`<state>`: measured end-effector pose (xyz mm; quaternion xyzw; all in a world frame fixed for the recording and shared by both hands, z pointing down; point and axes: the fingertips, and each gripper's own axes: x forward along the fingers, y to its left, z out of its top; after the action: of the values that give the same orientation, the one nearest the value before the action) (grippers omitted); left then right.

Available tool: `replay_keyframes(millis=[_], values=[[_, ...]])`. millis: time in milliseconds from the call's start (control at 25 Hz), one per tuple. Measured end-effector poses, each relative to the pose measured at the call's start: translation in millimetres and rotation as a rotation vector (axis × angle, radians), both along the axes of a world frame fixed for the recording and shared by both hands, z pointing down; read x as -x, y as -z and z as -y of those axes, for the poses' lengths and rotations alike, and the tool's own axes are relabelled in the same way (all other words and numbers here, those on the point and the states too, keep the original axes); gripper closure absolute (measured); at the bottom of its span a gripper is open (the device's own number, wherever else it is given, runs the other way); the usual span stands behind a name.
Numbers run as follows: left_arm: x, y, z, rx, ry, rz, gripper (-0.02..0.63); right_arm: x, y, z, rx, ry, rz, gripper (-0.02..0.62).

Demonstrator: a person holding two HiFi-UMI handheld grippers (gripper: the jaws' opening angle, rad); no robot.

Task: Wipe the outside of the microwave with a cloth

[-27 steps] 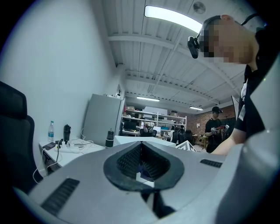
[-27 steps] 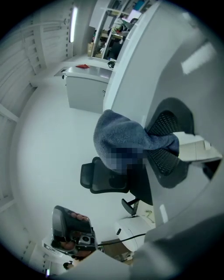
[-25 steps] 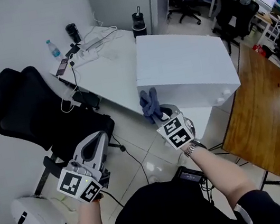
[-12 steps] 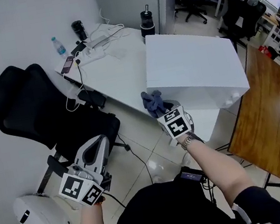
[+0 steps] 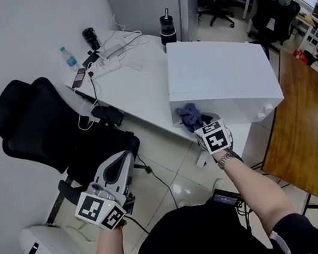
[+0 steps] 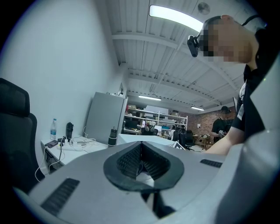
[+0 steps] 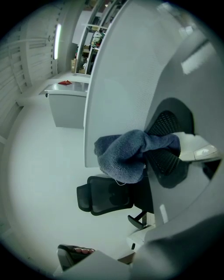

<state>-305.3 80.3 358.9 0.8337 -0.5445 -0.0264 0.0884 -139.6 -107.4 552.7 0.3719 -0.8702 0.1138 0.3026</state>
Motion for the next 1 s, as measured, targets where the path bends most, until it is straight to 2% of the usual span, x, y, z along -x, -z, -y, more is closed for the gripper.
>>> replay_keyframes(millis=[480, 1000], values=[[-52.9, 8.6, 17.5, -0.008, -0.064, 0.006, 0.601, -81.6, 8.1, 12.8, -0.004, -0.108, 0.01, 0.514], [-148.2, 13.3, 31.3, 0.008, -0.107, 0.021, 0.601, -205.8, 11.5, 28.9, 0.01, -0.218, 0.029, 0.514]])
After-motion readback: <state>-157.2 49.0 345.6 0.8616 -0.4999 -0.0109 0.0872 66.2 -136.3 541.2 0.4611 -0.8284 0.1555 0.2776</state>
